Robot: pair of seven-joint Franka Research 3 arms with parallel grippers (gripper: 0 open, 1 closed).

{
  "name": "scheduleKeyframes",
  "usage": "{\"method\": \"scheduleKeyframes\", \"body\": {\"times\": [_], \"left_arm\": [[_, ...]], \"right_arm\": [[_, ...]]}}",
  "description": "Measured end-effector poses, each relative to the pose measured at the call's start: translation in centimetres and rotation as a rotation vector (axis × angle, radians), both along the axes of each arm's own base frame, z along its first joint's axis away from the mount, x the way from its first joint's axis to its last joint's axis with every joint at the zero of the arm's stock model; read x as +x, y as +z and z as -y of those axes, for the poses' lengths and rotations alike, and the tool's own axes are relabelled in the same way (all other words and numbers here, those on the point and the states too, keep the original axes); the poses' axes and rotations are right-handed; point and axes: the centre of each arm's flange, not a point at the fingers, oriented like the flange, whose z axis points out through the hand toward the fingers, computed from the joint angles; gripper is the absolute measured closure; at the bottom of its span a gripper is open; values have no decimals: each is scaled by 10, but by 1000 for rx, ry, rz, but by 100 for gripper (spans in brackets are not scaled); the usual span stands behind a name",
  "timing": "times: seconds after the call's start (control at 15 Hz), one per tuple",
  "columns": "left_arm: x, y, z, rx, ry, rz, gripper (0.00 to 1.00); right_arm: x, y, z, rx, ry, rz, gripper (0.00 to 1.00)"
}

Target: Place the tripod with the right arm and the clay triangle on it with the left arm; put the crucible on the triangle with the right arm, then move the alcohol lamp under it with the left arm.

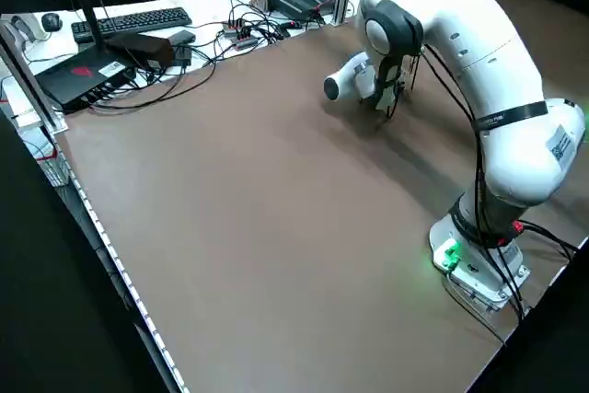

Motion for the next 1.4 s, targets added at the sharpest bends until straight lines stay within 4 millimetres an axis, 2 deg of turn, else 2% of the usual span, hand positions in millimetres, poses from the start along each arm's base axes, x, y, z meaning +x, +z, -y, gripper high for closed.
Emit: {"method": "scheduleKeyframes", "body": {"times": [0.07,0.2,0.27,0.6,0.87,0.93,1.13,1.27,1.33,1.4], "left_arm": [[0,0,1,0,-1,0,17],[0,1,2,-1,-2,3,1],[0,1,2,-1,-2,5,0],[5,0,-10,2,14,17,0],[12,-1,-34,9,46,22,0],[15,-1,-47,12,60,24,0],[15,3,-58,18,72,26,0],[15,6,-61,23,68,32,3],[15,7,-61,24,63,35,11],[15,7,-61,24,59,37,13]], "right_arm": [[0,0,0,0,0,0,0],[0,0,0,0,0,0,0],[0,0,0,0,0,0,0],[0,0,0,0,0,0,0],[0,0,0,0,-1,0,0],[0,0,0,0,-1,0,0],[0,0,0,0,-1,0,0],[0,0,0,0,-1,-1,0],[0,0,0,0,-1,-1,0],[0,0,0,0,-2,-1,0]]}}
